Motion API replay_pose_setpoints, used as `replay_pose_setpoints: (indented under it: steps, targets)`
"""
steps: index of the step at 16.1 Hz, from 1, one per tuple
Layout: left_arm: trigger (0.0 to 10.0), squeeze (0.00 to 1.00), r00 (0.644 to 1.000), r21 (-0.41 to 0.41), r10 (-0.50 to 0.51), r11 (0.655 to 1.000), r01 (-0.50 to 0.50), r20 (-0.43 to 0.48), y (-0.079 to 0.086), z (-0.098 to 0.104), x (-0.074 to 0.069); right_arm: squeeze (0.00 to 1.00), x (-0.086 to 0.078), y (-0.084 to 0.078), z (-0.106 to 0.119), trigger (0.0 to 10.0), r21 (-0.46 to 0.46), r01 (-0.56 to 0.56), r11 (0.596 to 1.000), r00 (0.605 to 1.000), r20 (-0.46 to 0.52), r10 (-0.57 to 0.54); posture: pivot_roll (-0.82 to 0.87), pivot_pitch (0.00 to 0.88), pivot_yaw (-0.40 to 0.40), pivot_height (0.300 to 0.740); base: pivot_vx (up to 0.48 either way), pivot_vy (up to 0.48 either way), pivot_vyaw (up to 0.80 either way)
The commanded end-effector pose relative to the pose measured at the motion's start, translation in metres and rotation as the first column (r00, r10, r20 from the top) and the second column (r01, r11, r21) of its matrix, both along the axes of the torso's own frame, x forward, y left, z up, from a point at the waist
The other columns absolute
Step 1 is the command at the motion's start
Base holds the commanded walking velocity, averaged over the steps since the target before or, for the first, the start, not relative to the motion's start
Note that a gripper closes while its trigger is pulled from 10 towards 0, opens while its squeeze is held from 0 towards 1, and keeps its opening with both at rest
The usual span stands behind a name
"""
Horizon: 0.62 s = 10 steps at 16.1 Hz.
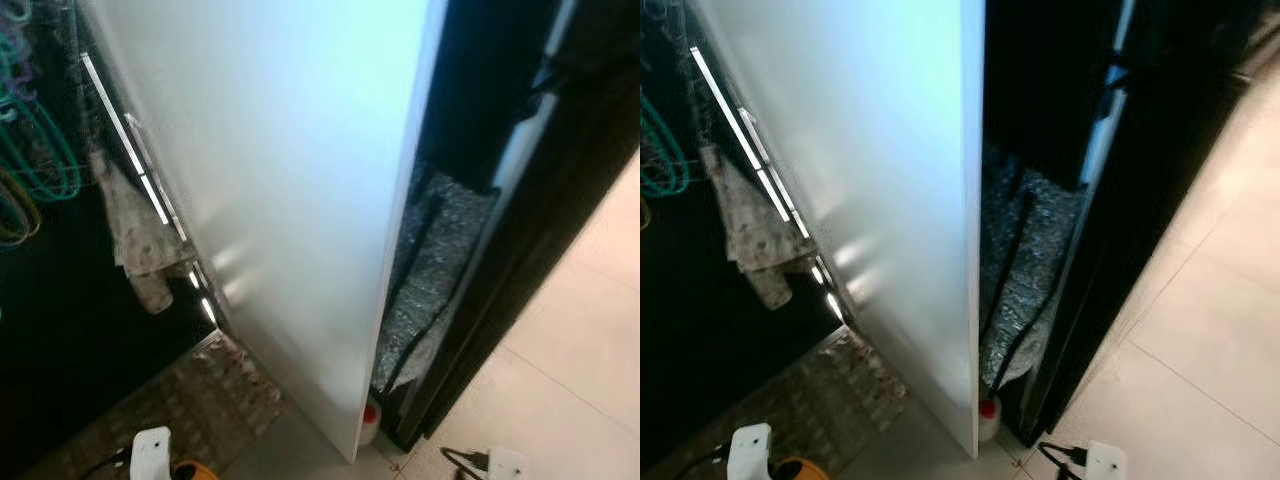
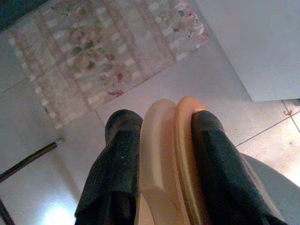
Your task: Restocking fridge
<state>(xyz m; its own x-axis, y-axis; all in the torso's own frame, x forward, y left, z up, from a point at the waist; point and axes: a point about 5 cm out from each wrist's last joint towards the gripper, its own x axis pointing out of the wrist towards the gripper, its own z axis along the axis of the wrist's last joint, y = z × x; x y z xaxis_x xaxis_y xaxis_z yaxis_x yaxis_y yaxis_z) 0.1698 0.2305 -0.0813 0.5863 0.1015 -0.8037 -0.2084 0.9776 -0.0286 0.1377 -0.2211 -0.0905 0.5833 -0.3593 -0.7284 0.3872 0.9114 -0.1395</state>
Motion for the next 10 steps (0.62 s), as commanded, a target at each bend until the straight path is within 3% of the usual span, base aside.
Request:
replay_pose_setpoints:
  steps: [1, 2, 3, 4, 5, 6, 7, 9, 10]
  targets:
    - [10.0, 0.00, 0.998, -0.044, -0.018, 0.999, 0.016, -0.066, -0.012, -0.009, -0.014, 0.00, 0.001, 0.001, 0.003, 10.0, -0.028, 0.050, 0.998, 0.997, 0.060, -0.048, 0.01, 0.039, 0.039, 0.740, 0.000, 0.000, 0.00]
    - [10.0, 0.00, 0.998, -0.044, -0.016, 0.999, 0.014, -0.064, -0.012, -0.009, -0.014, 0.00, 0.005, -0.012, 0.010, 10.0, -0.052, 0.096, 0.994, 0.989, 0.116, -0.090, 0.01, 0.039, 0.037, 0.740, 0.000, 0.000, 0.00]
    - [10.0, 0.00, 0.998, -0.041, -0.011, 0.999, 0.009, -0.058, -0.011, -0.009, -0.014, 0.00, 0.022, -0.050, 0.034, 10.0, -0.157, 0.149, 0.976, 0.961, 0.254, -0.106, 0.01, 0.038, 0.032, 0.740, 0.000, 0.000, 0.00]
    - [10.0, 0.00, 0.999, -0.039, 0.003, 0.999, -0.005, -0.051, -0.011, -0.009, -0.014, 0.00, 0.033, -0.064, 0.051, 10.0, -0.189, 0.191, 0.963, 0.925, 0.364, -0.112, 0.01, 0.037, 0.028, 0.740, 0.000, 0.000, 0.00]
    - [10.0, 0.00, 0.999, -0.039, 0.012, 0.999, -0.014, -0.048, -0.010, -0.008, -0.013, 0.00, 0.039, -0.064, 0.059, 10.0, -0.225, 0.156, 0.962, 0.914, 0.403, -0.054, 0.01, 0.039, 0.023, 0.740, 0.000, 0.000, 0.00]
    - [10.0, 0.00, 0.999, -0.036, 0.013, 0.999, -0.014, -0.045, -0.010, -0.008, -0.012, 0.00, 0.047, -0.057, 0.067, 10.0, -0.282, 0.055, 0.958, 0.899, 0.431, 0.076, 0.01, 0.041, 0.024, 0.740, 0.000, 0.000, 0.00]
    - [10.0, 0.00, 0.999, -0.033, 0.004, 0.999, -0.006, -0.044, -0.010, -0.008, -0.012, 0.00, 0.057, -0.047, 0.077, 10.0, -0.301, -0.027, 0.953, 0.849, 0.496, 0.180, 0.00, 0.040, 0.025, 0.740, 0.000, 0.000, 0.00]
    - [10.0, 0.00, 0.999, -0.028, -0.012, 1.000, 0.011, -0.047, -0.010, -0.007, -0.011, 0.00, 0.063, -0.038, 0.088, 10.0, -0.322, -0.086, 0.943, 0.785, 0.560, 0.263, 0.00, 0.041, 0.025, 0.740, 0.000, 0.000, 0.00]
    - [10.0, 0.00, 0.999, -0.028, -0.013, 1.000, 0.012, -0.047, -0.010, -0.008, -0.011, 0.00, 0.066, -0.027, 0.096, 10.0, -0.322, -0.164, 0.932, 0.730, 0.596, 0.334, 0.00, 0.042, 0.022, 0.740, 0.000, 0.000, 0.00]
